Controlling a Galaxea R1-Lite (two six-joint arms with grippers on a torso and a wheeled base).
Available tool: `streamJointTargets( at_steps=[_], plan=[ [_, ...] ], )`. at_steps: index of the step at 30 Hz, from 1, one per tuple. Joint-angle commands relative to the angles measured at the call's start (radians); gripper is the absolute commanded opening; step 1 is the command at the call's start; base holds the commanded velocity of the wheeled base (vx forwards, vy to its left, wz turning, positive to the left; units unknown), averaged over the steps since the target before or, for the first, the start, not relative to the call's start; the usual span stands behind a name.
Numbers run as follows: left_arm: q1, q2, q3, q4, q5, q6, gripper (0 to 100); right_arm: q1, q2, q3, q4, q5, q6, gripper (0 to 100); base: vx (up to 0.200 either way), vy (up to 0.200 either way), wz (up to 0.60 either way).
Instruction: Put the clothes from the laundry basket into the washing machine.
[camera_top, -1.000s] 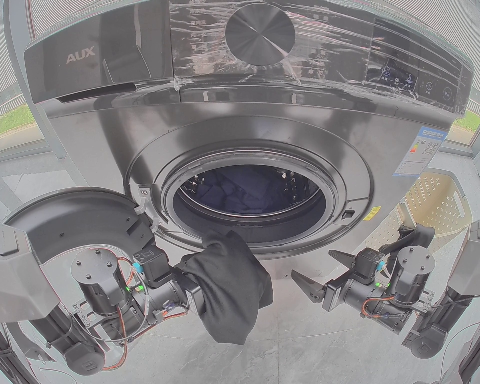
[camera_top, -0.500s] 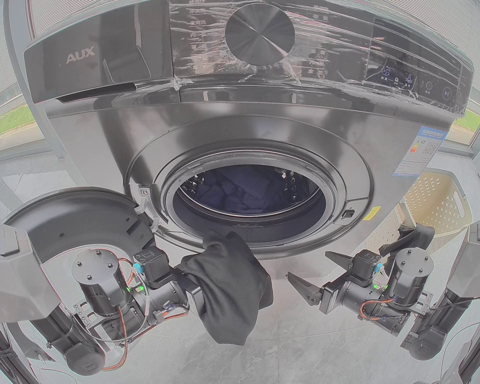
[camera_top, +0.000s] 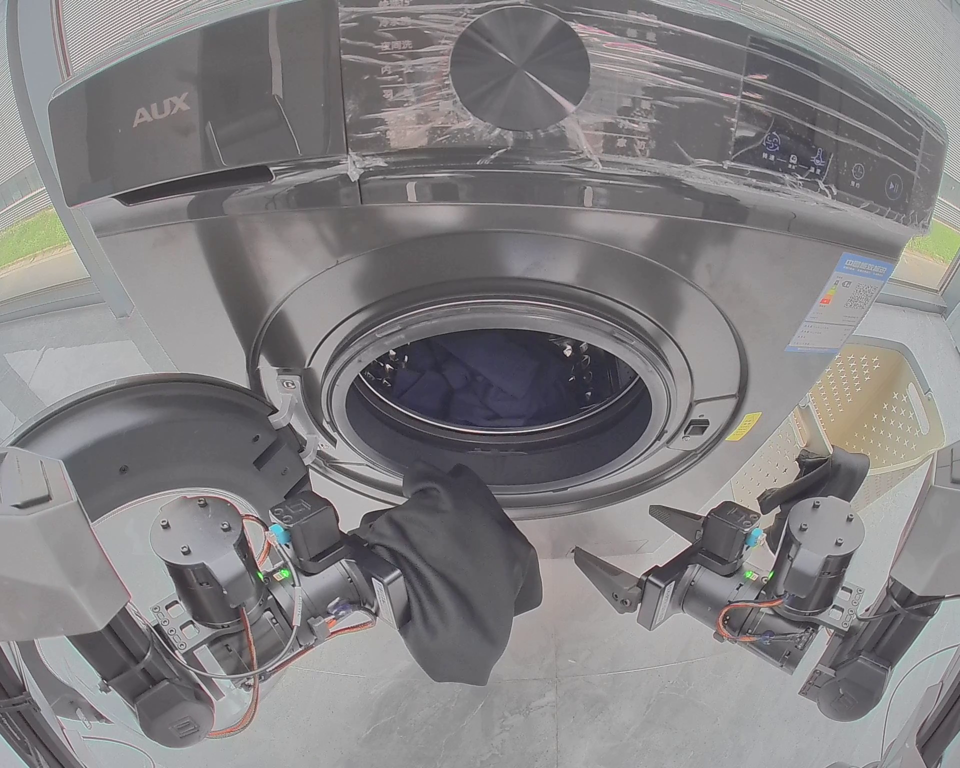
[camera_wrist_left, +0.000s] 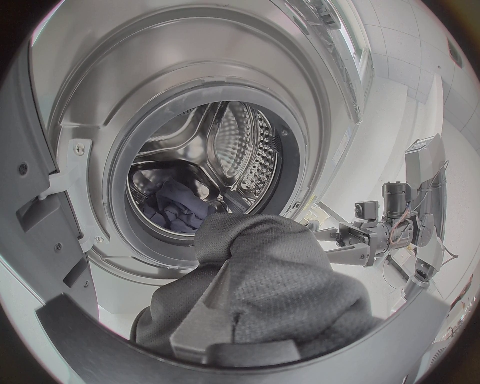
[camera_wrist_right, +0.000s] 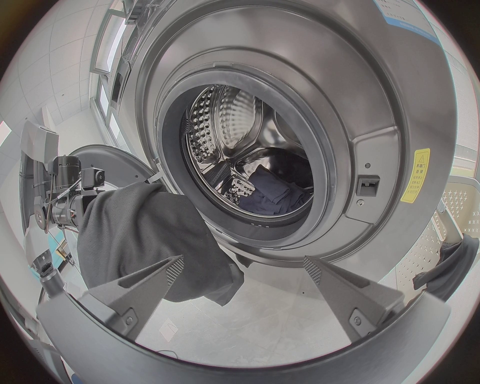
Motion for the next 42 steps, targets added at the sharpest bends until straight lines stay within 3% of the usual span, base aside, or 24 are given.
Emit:
streamJointTargets(
  at_steps=[1, 12, 22, 26, 30, 33, 42],
  plan=[
    [0.001, 0.015, -0.001, -0.001, 0.001, 0.000, 0, 0.005, 0.024, -0.002, -0.002, 0.000, 0.000, 100, 0.000, 0.000, 0.00],
    [-0.006, 0.015, -0.002, -0.001, 0.004, 0.001, 0, 0.006, 0.024, -0.002, -0.002, 0.000, 0.000, 100, 0.000, 0.000, 0.00],
    [-0.022, 0.016, 0.004, -0.001, 0.004, 0.006, 0, 0.015, 0.011, 0.009, 0.000, 0.003, 0.000, 100, 0.120, 0.000, 0.00],
    [-0.035, 0.015, 0.002, -0.001, 0.004, 0.007, 0, 0.029, 0.002, 0.076, 0.000, 0.012, -0.009, 100, 0.000, 0.000, 0.00],
    [-0.072, 0.016, 0.001, -0.002, 0.008, 0.009, 0, 0.095, -0.035, 0.161, 0.000, 0.025, -0.010, 100, 0.000, 0.000, 0.00],
    [-0.080, 0.041, -0.054, 0.001, 0.017, 0.012, 0, 0.126, -0.065, 0.181, 0.000, 0.026, -0.012, 100, 0.000, 0.000, 0.00],
    [-0.049, 0.252, -0.338, 0.002, 0.033, 0.015, 0, 0.129, -0.073, 0.223, 0.000, 0.025, -0.012, 100, 0.000, 0.000, 0.00]
  ],
)
